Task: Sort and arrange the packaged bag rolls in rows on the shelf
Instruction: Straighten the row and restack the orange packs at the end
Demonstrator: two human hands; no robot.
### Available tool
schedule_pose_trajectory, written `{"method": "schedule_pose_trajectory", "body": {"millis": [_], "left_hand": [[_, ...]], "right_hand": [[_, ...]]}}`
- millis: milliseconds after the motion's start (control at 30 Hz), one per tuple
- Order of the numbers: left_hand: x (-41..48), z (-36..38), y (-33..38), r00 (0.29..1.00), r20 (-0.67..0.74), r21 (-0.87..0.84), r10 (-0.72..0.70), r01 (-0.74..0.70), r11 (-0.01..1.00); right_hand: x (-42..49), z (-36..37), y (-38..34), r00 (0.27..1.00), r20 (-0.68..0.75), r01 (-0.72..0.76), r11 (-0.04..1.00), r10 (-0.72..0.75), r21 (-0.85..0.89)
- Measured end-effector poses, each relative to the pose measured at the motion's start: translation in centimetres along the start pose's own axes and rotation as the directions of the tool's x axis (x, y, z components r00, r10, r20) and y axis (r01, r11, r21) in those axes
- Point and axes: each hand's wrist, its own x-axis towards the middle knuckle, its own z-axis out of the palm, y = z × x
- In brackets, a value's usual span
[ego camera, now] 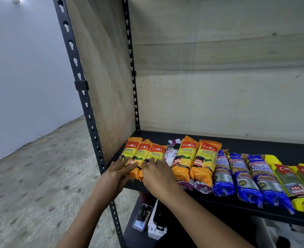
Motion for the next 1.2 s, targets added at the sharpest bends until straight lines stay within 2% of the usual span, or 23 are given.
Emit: {"method": "schedule_pose_trajectory", "body": {"millis": [233, 300, 367, 500, 667, 800, 867, 1200], "left_hand": [[0.1, -0.2, 0.1, 0.998, 0.051, -0.012, -0.023, 0.024, 1.000], [0.0, -0.2, 0.1, 0.994, 0.095, -0.001, -0.046, 0.046, 0.999], [0.0, -0.6, 0.9, 0.990, 0.120, -0.006, -0.075, 0.076, 0.997], [1.2, -2.9, 5.0, 0.989, 0.123, -0.194, -0.080, 0.103, 0.976], [4.2, -3.1, 10.7, 0.977, 0.209, -0.265, 0.040, 0.017, 0.964], [6.3, -2.0, 14.0, 0.921, 0.381, -0.248, 0.081, 0.018, 0.969], [6.8, -1.7, 15.0, 0.897, 0.434, -0.239, 0.089, 0.020, 0.971], [7.9, -1.1, 15.4, 0.851, 0.519, -0.168, 0.085, 0.005, 0.986]], "right_hand": [[-0.3, -0.7, 0.2, 0.999, 0.037, 0.007, 1.000, -0.008, 0.020], [-0.8, -1.7, 0.4, 0.999, 0.051, 0.006, 0.998, -0.009, 0.063], [-1.6, -3.5, 1.1, 1.000, 0.006, 0.002, 0.989, -0.003, 0.148], [-4.1, -6.9, 5.4, 0.984, -0.106, -0.091, 0.910, 0.146, 0.405], [-7.7, -7.0, 12.9, 0.960, -0.006, -0.236, 0.819, 0.280, 0.523], [-9.9, -5.5, 15.8, 0.946, 0.210, -0.323, 0.785, 0.248, 0.528], [-10.6, -4.8, 16.4, 0.933, 0.270, -0.347, 0.788, 0.236, 0.509], [-11.0, -2.9, 15.6, 0.927, 0.258, -0.365, 0.811, 0.271, 0.457]]}}
